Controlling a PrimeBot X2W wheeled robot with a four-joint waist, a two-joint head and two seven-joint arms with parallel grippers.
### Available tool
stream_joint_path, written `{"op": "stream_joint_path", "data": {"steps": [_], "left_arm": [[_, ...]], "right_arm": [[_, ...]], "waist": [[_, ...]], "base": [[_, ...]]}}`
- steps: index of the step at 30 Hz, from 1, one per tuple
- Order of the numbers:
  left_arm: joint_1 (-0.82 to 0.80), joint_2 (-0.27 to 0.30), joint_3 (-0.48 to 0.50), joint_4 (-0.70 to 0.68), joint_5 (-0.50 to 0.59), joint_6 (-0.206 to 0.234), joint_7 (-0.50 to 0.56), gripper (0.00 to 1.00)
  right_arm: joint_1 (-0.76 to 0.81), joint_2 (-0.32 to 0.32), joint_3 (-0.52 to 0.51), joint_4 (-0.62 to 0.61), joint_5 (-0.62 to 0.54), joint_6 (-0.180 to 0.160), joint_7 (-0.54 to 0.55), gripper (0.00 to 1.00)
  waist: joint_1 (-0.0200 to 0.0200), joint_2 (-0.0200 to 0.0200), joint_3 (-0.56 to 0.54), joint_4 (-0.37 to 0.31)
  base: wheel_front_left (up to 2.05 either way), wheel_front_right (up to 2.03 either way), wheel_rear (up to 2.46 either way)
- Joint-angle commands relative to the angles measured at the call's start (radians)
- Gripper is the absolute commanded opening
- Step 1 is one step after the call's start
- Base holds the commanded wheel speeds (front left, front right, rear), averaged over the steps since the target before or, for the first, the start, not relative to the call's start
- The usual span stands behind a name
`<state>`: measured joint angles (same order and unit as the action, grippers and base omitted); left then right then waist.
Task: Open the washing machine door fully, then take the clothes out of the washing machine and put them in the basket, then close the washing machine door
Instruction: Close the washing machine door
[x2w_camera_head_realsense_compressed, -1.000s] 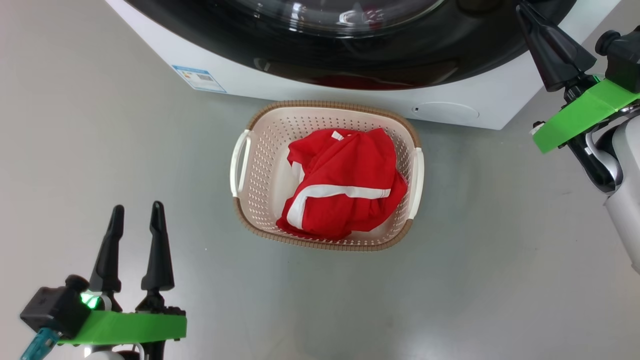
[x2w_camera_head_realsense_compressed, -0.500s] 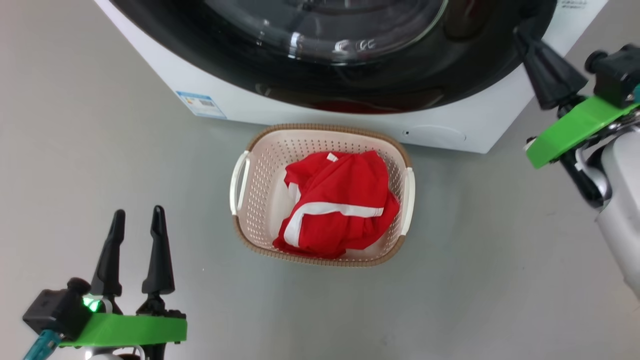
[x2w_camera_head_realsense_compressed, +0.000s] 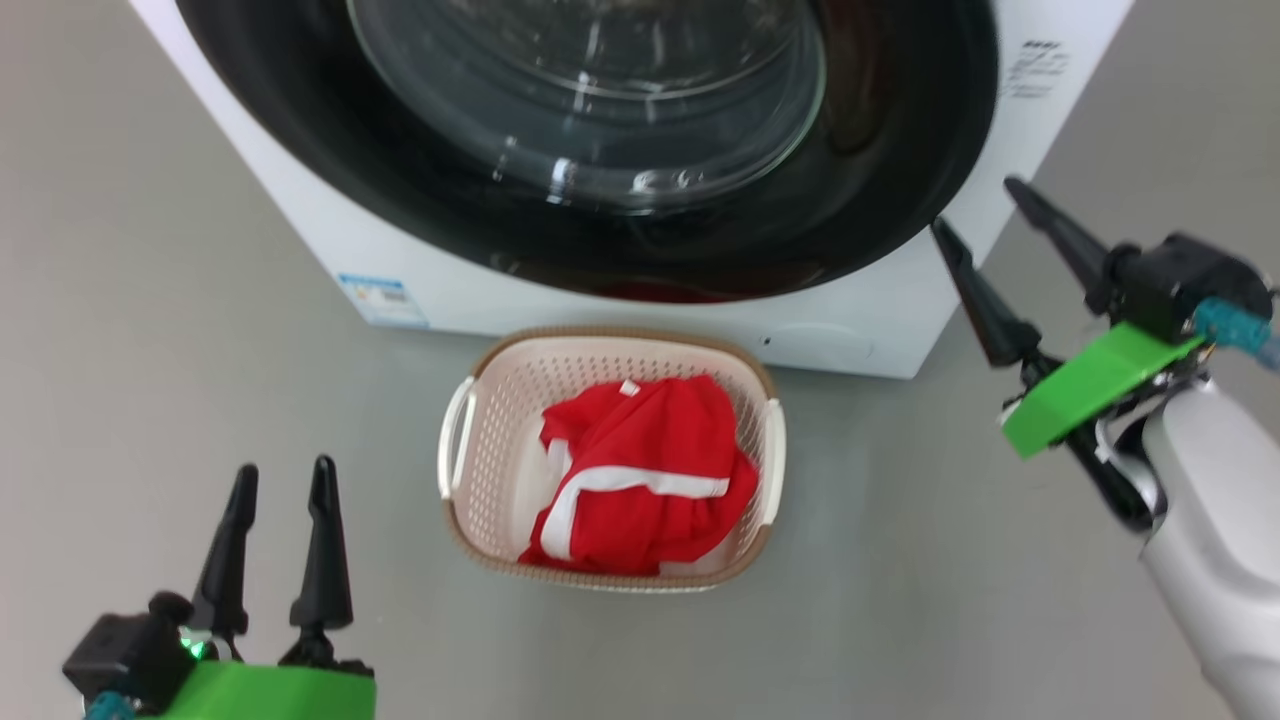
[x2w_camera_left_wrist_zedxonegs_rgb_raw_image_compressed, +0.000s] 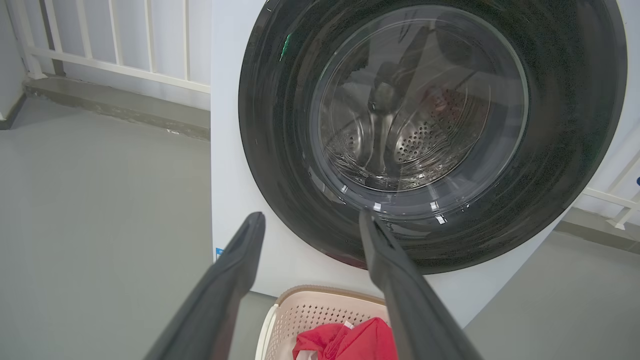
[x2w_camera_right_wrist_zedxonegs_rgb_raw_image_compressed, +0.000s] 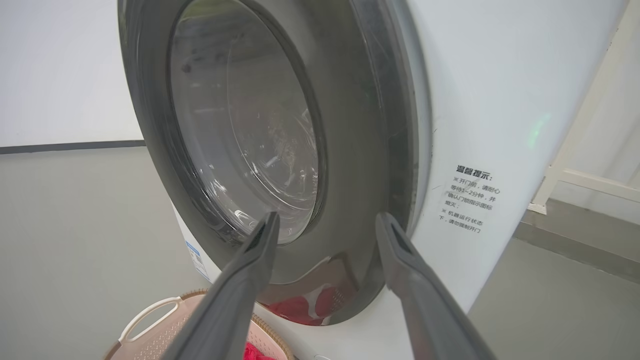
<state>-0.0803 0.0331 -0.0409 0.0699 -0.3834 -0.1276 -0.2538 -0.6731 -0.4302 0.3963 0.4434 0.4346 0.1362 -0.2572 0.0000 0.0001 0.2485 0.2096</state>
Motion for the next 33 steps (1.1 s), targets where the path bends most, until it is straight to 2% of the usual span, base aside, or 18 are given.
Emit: {"op": "stream_joint_path", "data": {"steps": [1, 17, 33], "left_arm": [[0.011, 0.022, 0.034, -0.015, 0.014, -0.003, -0.008, 1.0], [0.076, 0.056, 0.021, 0.001, -0.001, -0.003, -0.008, 1.0], [0.091, 0.069, 0.018, -0.007, -0.016, -0.003, -0.008, 1.0]], "right_arm": [[0.048, 0.011, -0.002, -0.036, 0.013, -0.006, -0.005, 1.0], [0.306, 0.084, -0.067, -0.172, 0.014, -0.006, -0.005, 1.0], [0.467, 0.14, -0.173, -0.259, -0.024, -0.006, -0.005, 1.0]], "waist": [[0.0, -0.0001, -0.055, -0.039], [0.0, -0.0001, -0.185, -0.152], [0.0, -0.0001, -0.216, -0.187]], "base": [[0.0, 0.0, 0.0], [0.0, 0.0, 0.0], [0.0, 0.0, 0.0]]}}
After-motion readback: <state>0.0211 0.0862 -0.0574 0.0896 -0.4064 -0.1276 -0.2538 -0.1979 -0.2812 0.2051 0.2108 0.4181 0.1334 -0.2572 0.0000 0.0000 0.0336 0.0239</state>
